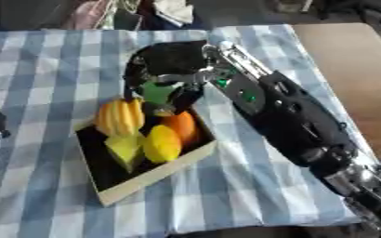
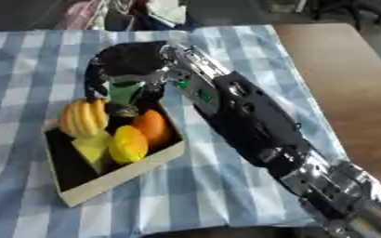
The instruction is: Pick up objects on the table and place them in the box.
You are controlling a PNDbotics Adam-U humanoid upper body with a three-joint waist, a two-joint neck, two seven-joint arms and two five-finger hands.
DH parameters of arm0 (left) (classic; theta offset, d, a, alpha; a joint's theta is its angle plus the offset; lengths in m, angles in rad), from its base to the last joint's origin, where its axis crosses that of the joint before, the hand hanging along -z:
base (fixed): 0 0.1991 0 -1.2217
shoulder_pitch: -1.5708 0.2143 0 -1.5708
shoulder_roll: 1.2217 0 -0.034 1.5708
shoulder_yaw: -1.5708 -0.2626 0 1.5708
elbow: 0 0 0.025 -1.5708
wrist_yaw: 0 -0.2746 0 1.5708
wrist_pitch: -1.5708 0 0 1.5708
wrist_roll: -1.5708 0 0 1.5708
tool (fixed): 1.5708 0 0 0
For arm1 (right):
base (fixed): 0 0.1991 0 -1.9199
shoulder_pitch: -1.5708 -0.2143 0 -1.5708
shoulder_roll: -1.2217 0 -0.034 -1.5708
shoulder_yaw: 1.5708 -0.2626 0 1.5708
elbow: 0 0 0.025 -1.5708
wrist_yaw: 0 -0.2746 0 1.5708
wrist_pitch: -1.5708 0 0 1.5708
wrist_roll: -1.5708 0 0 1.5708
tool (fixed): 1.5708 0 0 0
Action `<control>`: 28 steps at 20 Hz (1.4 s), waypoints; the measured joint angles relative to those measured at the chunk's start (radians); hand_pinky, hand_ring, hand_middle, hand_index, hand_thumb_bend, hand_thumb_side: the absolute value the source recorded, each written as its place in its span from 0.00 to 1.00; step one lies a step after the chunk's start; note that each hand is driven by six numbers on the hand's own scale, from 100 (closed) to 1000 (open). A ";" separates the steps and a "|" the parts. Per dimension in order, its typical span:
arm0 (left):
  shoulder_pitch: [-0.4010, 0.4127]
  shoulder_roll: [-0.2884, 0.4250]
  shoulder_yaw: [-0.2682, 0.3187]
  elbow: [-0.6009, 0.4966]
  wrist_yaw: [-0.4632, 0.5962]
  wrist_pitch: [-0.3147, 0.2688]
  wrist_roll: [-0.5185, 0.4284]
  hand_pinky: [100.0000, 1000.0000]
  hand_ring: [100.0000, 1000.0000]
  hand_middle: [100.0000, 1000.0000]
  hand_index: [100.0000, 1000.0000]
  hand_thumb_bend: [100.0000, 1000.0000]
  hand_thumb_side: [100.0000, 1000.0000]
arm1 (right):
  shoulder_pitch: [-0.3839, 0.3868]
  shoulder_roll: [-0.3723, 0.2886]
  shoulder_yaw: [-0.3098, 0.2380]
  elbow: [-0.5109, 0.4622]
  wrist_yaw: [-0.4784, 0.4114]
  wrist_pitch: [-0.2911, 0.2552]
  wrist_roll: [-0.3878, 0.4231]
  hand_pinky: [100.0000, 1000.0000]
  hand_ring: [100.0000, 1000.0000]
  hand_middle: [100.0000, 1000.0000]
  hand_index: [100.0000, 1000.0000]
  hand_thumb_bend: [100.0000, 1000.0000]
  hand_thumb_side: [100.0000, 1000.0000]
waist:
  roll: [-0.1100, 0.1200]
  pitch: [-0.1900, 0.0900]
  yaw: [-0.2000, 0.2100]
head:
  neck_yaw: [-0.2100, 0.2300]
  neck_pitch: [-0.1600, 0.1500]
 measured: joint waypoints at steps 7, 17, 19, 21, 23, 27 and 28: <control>0.001 0.000 0.000 0.000 -0.001 -0.001 0.001 0.70 0.48 0.53 0.76 0.14 0.62 | -0.005 -0.001 0.000 0.000 0.011 -0.003 -0.003 0.77 0.67 0.45 0.49 0.00 0.04 | 0.000 -0.002 -0.001 | 0.000 0.000; 0.001 0.007 0.001 0.000 -0.002 -0.001 0.001 0.70 0.48 0.53 0.76 0.14 0.62 | -0.006 -0.006 0.001 0.000 0.014 0.005 0.005 0.79 0.71 0.51 0.64 0.00 0.06 | -0.001 -0.002 -0.002 | 0.000 0.000; 0.001 0.007 0.001 0.000 -0.002 -0.001 0.001 0.70 0.48 0.53 0.76 0.14 0.62 | -0.006 -0.010 0.001 0.000 0.014 0.009 0.010 0.80 0.72 0.53 0.68 0.00 0.06 | -0.001 -0.002 -0.002 | 0.000 0.000; 0.001 0.007 0.001 0.000 -0.002 -0.001 0.001 0.70 0.48 0.53 0.76 0.14 0.62 | -0.006 -0.010 0.001 0.000 0.013 0.014 0.015 0.80 0.73 0.52 0.71 0.00 0.07 | -0.001 -0.002 -0.003 | 0.000 0.000; 0.001 0.007 0.001 0.000 -0.002 -0.001 0.001 0.70 0.48 0.54 0.76 0.14 0.62 | -0.006 -0.011 0.001 0.000 0.008 0.020 0.020 0.80 0.73 0.52 0.74 0.00 0.07 | -0.001 -0.002 -0.004 | 0.000 0.000; 0.001 0.007 0.001 0.000 -0.004 -0.001 0.001 0.70 0.48 0.54 0.76 0.14 0.62 | -0.008 -0.012 0.001 0.000 0.000 0.030 0.030 0.81 0.74 0.54 0.77 0.00 0.07 | -0.001 -0.002 -0.004 | -0.001 0.000; 0.001 0.007 0.001 0.000 -0.004 -0.001 0.001 0.70 0.48 0.54 0.76 0.14 0.62 | -0.009 -0.012 0.001 0.000 -0.003 0.032 0.033 0.81 0.74 0.54 0.77 0.00 0.07 | -0.001 -0.002 -0.004 | -0.001 0.000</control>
